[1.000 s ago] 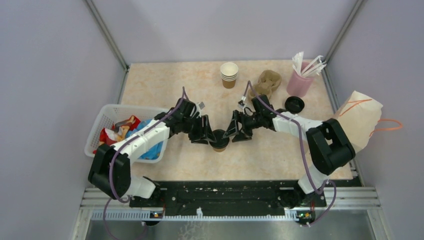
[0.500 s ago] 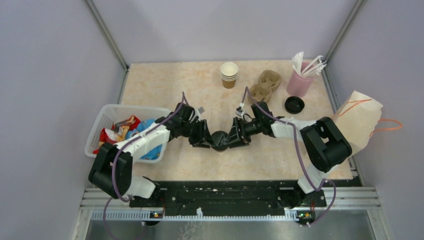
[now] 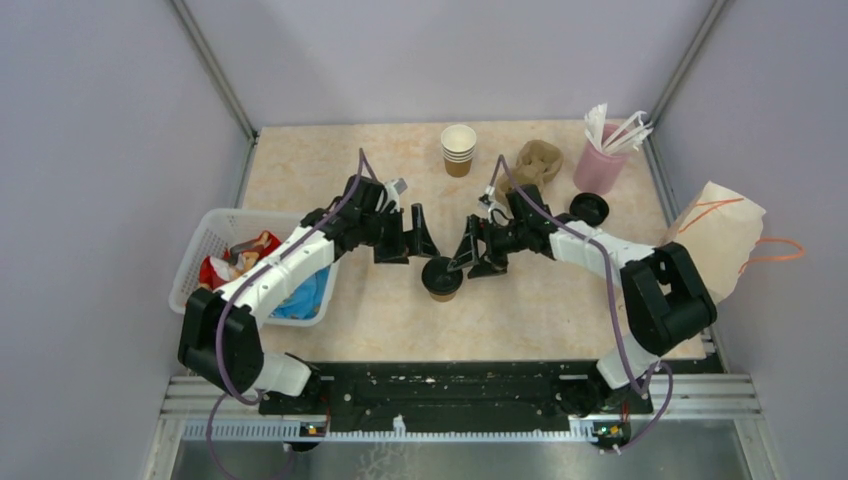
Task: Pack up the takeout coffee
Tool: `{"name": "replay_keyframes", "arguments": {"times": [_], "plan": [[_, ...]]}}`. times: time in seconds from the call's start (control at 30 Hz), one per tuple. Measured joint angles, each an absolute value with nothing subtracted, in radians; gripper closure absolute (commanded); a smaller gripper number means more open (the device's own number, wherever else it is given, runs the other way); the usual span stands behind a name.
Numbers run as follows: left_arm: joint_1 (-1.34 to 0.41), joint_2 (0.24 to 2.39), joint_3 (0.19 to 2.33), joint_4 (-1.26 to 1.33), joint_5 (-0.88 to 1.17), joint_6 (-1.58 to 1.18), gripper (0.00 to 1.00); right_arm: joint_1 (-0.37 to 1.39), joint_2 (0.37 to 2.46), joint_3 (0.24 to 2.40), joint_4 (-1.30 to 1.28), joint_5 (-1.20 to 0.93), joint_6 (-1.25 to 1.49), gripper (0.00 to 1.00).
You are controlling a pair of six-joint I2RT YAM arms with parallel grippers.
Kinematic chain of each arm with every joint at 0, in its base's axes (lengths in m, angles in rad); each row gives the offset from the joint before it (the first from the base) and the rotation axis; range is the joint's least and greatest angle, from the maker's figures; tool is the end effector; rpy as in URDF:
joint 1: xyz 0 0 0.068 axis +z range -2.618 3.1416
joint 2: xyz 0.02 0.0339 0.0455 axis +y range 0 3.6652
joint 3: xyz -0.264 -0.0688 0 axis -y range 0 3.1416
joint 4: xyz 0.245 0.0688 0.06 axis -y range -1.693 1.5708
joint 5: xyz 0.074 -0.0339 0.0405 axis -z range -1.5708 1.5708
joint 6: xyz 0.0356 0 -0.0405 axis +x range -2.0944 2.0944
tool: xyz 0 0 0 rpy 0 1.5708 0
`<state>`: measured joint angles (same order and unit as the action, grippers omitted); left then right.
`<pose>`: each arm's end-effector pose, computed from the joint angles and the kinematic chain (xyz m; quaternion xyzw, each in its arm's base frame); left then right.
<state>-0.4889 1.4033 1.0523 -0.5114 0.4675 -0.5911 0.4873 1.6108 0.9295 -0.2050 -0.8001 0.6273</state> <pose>0.2533 -0.1529 0.2656 0.0336 0.9153 -0.3598 0.1777 0.2718 0.1729 0.1930 -0.0697 0.8746 0.4748 0.0683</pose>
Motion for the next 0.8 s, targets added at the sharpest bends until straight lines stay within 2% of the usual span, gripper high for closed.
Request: {"name": "replay_keyframes", "arguments": {"times": [0.2, 0.3, 0.5, 0.8], "plan": [[-0.529, 1.4, 1.061, -0.546, 0.412, -0.541, 0.01, 0.491, 1.564, 0.965, -0.311, -0.697, 0.594, 0.2], [-0.611, 1.408, 1.085, -0.599, 0.31, -0.524, 0.01, 0.49, 1.523, 0.965, -0.385, -0.612, 0.591, 0.19], [-0.762, 1.483, 1.216, -0.662, 0.111, -0.518, 0.01, 0.485, 1.328, 0.967, -0.594, -0.429, 0.505, 0.18], [-0.82, 1.631, 1.3, -0.706, -0.036, -0.485, 0.01, 0.481, 1.094, 0.874, -0.702, -0.363, 0.476, 0.18]]}}
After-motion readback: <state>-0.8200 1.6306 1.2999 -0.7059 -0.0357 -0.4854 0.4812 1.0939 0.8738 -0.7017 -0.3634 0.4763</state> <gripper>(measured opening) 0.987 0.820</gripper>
